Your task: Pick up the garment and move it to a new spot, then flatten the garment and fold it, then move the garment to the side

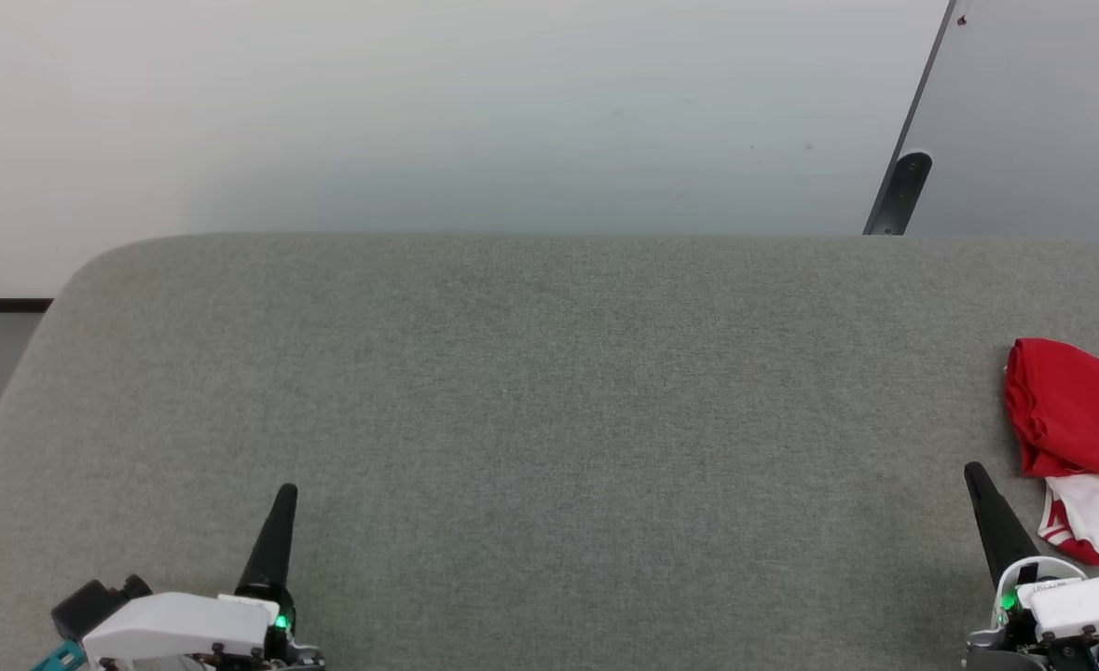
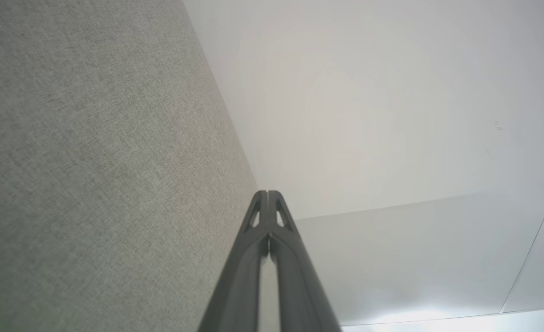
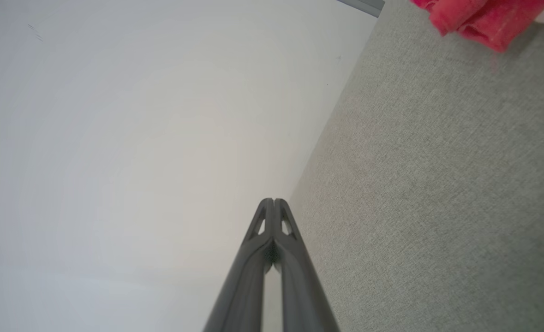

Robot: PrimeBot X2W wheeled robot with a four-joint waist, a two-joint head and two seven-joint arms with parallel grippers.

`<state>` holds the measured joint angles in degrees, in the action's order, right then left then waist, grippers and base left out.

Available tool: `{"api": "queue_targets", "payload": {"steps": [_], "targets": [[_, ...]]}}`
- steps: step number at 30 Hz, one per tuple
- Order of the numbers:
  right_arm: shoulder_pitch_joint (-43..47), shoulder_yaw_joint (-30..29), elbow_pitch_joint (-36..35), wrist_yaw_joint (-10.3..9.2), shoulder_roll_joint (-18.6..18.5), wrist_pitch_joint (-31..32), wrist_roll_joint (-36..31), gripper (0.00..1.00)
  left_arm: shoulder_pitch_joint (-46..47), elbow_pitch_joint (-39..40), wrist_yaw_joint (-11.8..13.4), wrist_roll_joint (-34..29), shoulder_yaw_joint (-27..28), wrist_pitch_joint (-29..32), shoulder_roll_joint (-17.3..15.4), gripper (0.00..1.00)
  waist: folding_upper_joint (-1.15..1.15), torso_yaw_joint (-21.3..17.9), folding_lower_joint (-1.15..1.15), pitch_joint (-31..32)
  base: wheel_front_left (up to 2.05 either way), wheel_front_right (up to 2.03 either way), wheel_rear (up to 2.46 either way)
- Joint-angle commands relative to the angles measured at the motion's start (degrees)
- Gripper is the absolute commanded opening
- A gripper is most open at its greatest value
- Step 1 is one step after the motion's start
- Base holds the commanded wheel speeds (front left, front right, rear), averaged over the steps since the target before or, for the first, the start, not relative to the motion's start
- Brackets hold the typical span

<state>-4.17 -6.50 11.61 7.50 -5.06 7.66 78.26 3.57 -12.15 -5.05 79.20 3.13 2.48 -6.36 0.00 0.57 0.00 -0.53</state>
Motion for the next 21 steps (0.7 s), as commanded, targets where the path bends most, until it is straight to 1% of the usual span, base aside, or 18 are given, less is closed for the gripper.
{"api": "queue_targets", "payload": {"steps": [1, 21], "targets": [[-1.3, -0.1, 0.0, -0.01, 0.2, -0.2, 1.5, 0.00, 1.0, 0.0, -0.5, 1.3, 0.5, 0.3, 0.1, 0.00, 0.00, 0.0, 0.00, 0.0, 0.00, 0.00, 0.00], [-1.8, -0.1, 1.4, 0.00, 1.4, -0.8, 8.7, 0.00, 2.2, -1.1, -1.7, 8.1, 2.1, 2.4, 1.9, 0.00, 0.00, -0.3, 0.00, 0.2, 0.00, 0.00, 0.00]]}}
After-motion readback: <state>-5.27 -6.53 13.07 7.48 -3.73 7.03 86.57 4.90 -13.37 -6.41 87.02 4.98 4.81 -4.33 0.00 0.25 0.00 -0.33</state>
